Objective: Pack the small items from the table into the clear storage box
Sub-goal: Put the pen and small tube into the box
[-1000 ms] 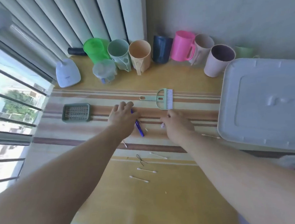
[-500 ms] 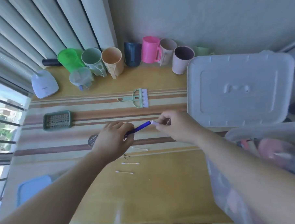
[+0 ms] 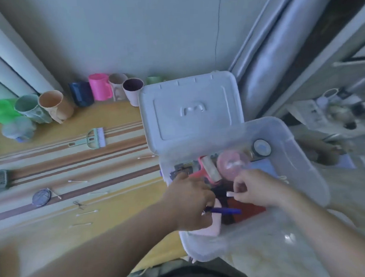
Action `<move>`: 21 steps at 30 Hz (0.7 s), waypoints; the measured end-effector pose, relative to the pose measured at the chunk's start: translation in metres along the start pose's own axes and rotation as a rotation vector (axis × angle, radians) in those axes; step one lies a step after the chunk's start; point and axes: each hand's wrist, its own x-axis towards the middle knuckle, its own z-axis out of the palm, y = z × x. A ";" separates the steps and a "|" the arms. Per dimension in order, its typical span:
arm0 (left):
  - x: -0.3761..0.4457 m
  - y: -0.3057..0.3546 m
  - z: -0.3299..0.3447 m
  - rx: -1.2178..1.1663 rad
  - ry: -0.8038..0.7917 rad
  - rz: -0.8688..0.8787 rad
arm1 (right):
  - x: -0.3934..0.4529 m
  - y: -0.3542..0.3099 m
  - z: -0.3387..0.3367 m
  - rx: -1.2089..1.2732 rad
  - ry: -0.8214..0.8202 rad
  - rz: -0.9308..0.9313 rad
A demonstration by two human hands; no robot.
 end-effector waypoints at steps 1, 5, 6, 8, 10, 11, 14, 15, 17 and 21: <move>0.012 0.018 0.005 0.041 -0.131 0.014 | -0.006 0.015 0.012 -0.013 -0.038 0.015; 0.044 0.063 0.035 0.157 -0.446 -0.010 | -0.018 0.042 0.040 -0.040 -0.151 0.009; 0.048 0.067 0.041 0.167 -0.479 -0.038 | -0.017 0.045 0.041 -0.032 -0.148 -0.002; 0.053 0.072 0.043 0.184 -0.509 -0.080 | -0.016 0.048 0.040 -0.025 -0.136 -0.032; 0.054 0.076 0.043 0.181 -0.512 -0.135 | -0.013 0.050 0.037 -0.048 -0.148 -0.067; 0.053 0.076 0.043 0.161 -0.509 -0.180 | -0.013 0.051 0.037 -0.054 -0.163 -0.077; 0.050 0.075 0.042 0.145 -0.486 -0.249 | -0.011 0.055 0.034 -0.066 -0.200 -0.085; 0.049 0.075 0.042 0.157 -0.474 -0.258 | -0.011 0.056 0.034 -0.069 -0.206 -0.090; 0.048 0.076 0.040 0.155 -0.433 -0.283 | -0.011 0.059 0.034 -0.050 -0.224 -0.100; 0.043 0.077 0.039 0.055 -0.444 -0.327 | -0.011 0.060 0.032 0.037 -0.261 -0.160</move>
